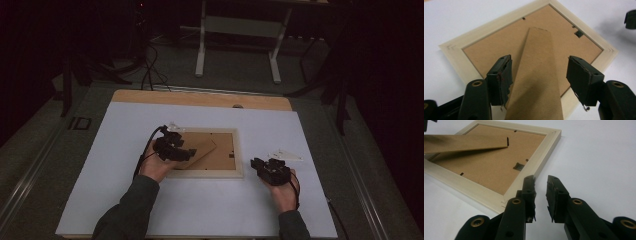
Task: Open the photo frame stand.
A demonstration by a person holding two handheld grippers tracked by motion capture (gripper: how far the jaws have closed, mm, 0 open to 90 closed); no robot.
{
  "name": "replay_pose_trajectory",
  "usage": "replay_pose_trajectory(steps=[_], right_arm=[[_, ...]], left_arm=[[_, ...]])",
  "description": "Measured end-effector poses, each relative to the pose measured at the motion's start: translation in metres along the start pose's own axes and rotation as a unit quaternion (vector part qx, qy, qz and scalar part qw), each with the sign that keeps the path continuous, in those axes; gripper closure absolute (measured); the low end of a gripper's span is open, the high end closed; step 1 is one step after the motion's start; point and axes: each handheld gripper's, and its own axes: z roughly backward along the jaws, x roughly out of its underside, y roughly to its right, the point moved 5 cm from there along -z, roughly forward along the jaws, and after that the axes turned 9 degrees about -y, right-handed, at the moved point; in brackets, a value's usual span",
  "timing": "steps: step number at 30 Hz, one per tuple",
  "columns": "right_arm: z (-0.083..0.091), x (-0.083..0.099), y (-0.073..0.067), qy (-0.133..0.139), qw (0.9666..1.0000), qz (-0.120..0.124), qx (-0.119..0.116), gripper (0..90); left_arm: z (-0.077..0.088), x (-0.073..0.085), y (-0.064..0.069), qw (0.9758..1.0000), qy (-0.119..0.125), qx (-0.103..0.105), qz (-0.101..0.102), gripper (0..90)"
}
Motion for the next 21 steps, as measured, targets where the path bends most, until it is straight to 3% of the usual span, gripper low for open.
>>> replay_pose_trajectory(steps=[6,9,13,21], right_arm=[[0.001,0.001,0.003,0.001,0.9999,-0.010,0.003,75.7],[0.001,0.001,0.003,0.001,0.9999,-0.010,0.002,75.7],[0.001,0.001,0.004,0.002,0.9999,-0.011,0.003,75.5],[0.000,0.001,0.003,-0.001,0.9999,-0.007,0.008,75.4]], left_arm=[[-0.009,-0.001,0.003,0.9997,-0.024,0.007,-0.006,37.5],[-0.012,-0.002,0.003,0.9995,-0.029,0.009,-0.005,36.9],[-0.020,-0.004,0.003,0.9988,-0.038,0.030,0.000,35.1],[-0.029,-0.006,0.001,0.9978,-0.054,0.037,-0.005,32.0]])
